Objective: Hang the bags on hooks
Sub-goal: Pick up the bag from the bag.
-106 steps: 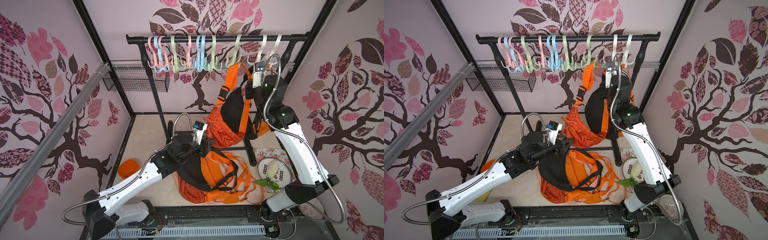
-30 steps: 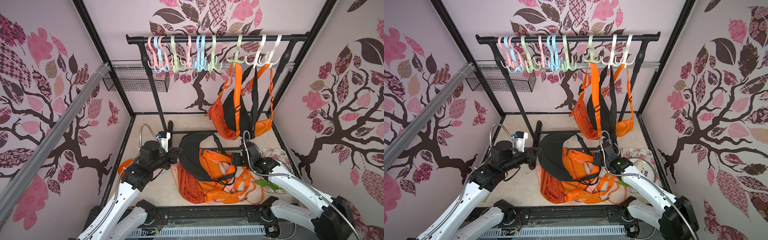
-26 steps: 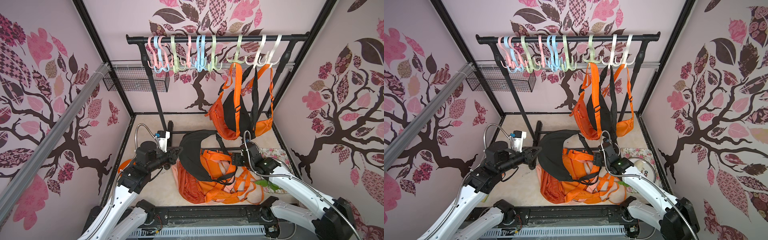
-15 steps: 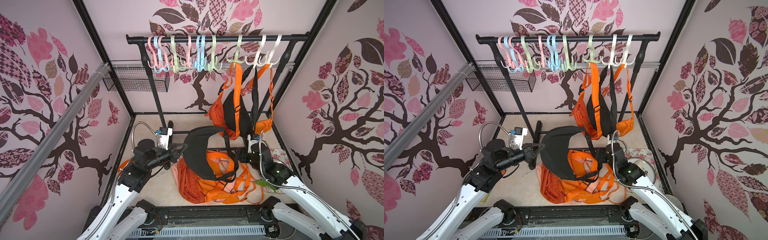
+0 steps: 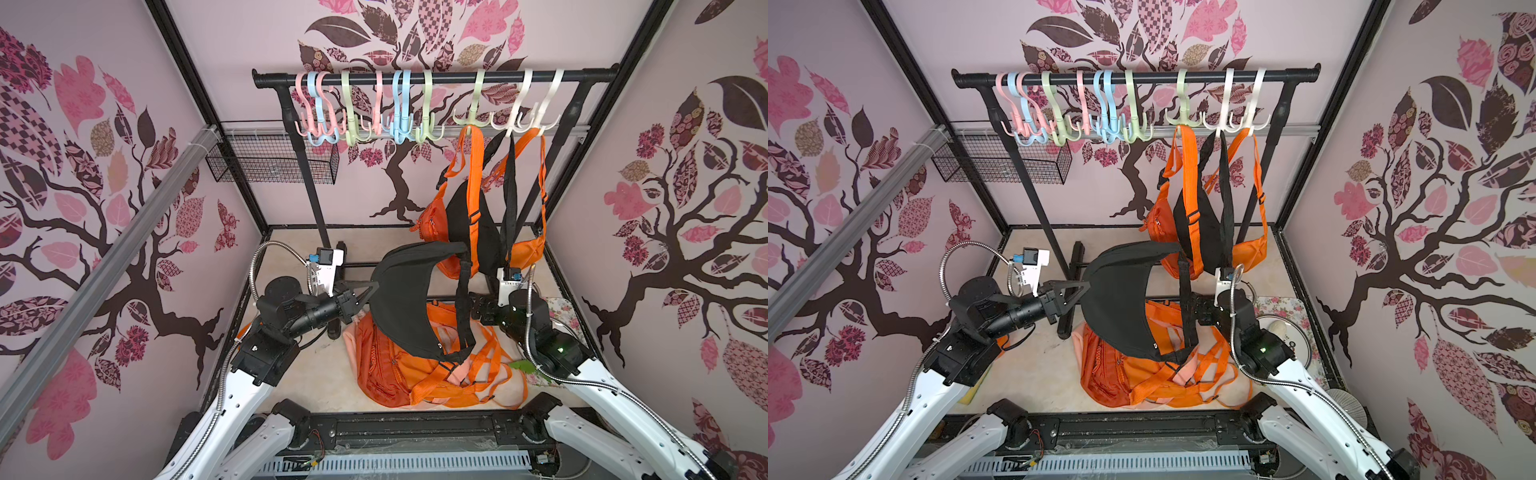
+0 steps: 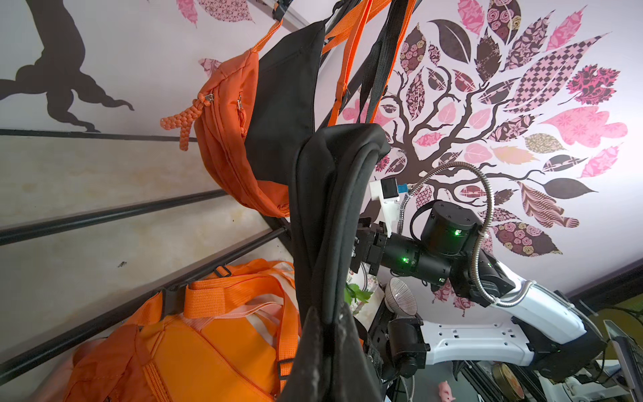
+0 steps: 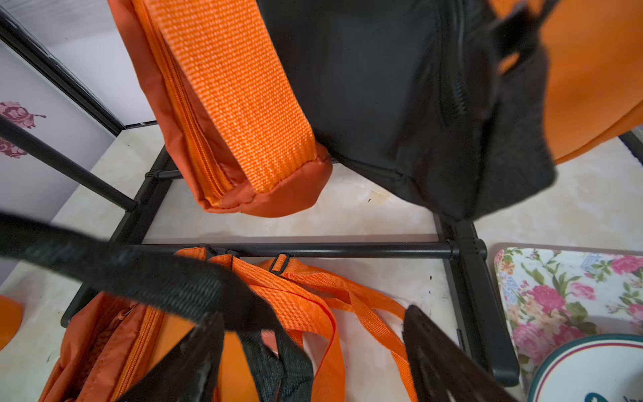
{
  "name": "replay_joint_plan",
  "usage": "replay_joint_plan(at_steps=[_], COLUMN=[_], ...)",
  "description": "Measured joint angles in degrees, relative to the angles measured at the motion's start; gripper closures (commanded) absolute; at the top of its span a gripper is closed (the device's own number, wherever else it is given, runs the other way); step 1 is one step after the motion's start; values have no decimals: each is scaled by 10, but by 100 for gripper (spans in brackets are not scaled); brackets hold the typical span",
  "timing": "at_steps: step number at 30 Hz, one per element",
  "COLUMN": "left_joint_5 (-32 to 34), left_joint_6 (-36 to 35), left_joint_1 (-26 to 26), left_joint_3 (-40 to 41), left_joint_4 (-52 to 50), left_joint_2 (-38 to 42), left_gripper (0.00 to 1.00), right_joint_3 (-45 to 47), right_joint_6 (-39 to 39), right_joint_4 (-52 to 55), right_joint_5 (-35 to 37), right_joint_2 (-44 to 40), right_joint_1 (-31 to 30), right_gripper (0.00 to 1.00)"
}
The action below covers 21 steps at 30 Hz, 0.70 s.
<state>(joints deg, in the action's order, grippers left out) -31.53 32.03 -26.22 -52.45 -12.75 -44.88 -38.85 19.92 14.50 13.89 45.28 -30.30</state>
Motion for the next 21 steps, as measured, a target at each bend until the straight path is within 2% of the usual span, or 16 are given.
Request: replay_joint_plan(at_steps=[7, 13, 21], left_joint_5=[39, 94, 162], left_joint_6=[-25, -43, -66], left_joint_1=[1, 4, 5], left_joint_3=[0, 0, -4], left_joint_4=[-55, -121, -215], left_joint_2=[-4, -10, -12], left_gripper=[100, 100, 100], right_joint_3=[21, 22, 23], right_joint_6=[-7, -7, 4], right_joint_4=[-11, -14, -30], right_joint_5=[-41, -119, -235], right_joint_2=[23, 99, 182], right_joint_1=[0, 0, 0], right_gripper=[18, 20, 29])
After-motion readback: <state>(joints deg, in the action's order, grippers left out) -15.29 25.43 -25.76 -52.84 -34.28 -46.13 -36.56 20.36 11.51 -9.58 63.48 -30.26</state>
